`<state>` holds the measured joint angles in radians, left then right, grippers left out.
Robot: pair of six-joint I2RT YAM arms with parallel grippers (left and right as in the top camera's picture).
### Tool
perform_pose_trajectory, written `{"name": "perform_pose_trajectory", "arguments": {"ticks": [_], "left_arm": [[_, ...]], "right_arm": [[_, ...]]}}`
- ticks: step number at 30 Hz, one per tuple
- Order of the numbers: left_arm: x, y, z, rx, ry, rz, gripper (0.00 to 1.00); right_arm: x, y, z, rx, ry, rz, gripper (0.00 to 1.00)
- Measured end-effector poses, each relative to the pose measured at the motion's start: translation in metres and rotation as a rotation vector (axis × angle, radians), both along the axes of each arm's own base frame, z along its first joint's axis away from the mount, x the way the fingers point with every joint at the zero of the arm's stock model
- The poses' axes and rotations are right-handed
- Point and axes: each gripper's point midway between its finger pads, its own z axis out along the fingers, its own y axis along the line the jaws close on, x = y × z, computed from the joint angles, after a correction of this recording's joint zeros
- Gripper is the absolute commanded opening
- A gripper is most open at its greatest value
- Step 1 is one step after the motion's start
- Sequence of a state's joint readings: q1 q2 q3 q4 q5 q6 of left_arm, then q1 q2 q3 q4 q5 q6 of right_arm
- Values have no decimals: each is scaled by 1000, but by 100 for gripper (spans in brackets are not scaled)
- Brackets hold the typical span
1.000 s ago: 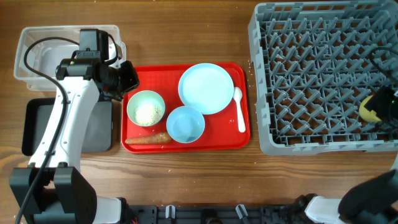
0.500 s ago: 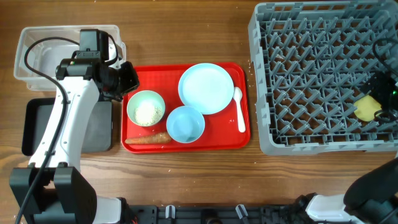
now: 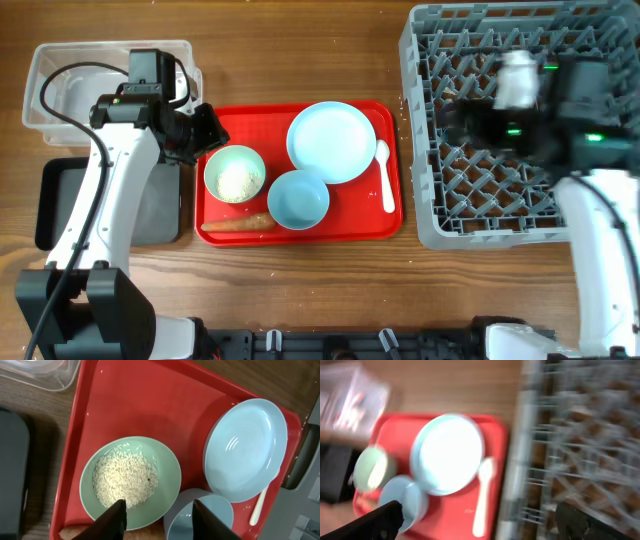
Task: Sort waste into correct bins and load items into the dishwasher rack
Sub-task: 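Reach the right gripper to the light blue bowl and grasp its rim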
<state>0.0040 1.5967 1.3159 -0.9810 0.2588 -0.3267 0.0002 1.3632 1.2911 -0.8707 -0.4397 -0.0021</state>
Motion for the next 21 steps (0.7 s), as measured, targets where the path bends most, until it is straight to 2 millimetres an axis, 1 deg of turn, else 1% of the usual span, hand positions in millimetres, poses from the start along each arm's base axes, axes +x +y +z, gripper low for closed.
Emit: {"name": "perform_pose_trajectory", "arguments": {"ticks": [2, 3, 5, 6, 8, 9, 11, 12, 13, 14, 16, 18, 21], "left_arm": [[-1, 0, 0, 0, 3, 0, 43], [-1, 0, 0, 0, 4, 0, 43], [-1, 0, 0, 0, 4, 0, 43], [-1, 0, 0, 0, 4, 0, 43], [-1, 0, 0, 0, 5, 0, 43], [-1, 0, 0, 0, 4, 0, 43], [-1, 0, 0, 0, 5, 0, 43], [-1, 0, 0, 0, 5, 0, 43], [-1, 0, 0, 0, 6, 0, 43], [-2, 0, -1, 0, 7, 0, 43], [-2, 0, -1, 0, 10, 0, 43], [-2, 0, -1, 0, 10, 0, 43], [-2, 1, -1, 4, 11, 1, 44]], "right_arm": [[-3, 36, -3, -50, -21, 92, 99], [-4, 60, -9, -87, -25, 146, 99], [-1, 78, -19, -133, -28, 167, 100], [5, 92, -32, -170, -29, 184, 100], [13, 102, -49, -201, -14, 191, 100], [17, 105, -63, -218, 10, 193, 100], [26, 111, -84, -225, 40, 198, 100], [33, 114, -96, -217, 51, 190, 98], [40, 119, -106, -199, 61, 173, 93], [44, 123, -109, -179, 60, 170, 89], [46, 130, -106, -137, 52, 181, 88], [33, 137, -109, -98, 106, 213, 88], [-4, 144, -123, -113, 247, 263, 87]]}}
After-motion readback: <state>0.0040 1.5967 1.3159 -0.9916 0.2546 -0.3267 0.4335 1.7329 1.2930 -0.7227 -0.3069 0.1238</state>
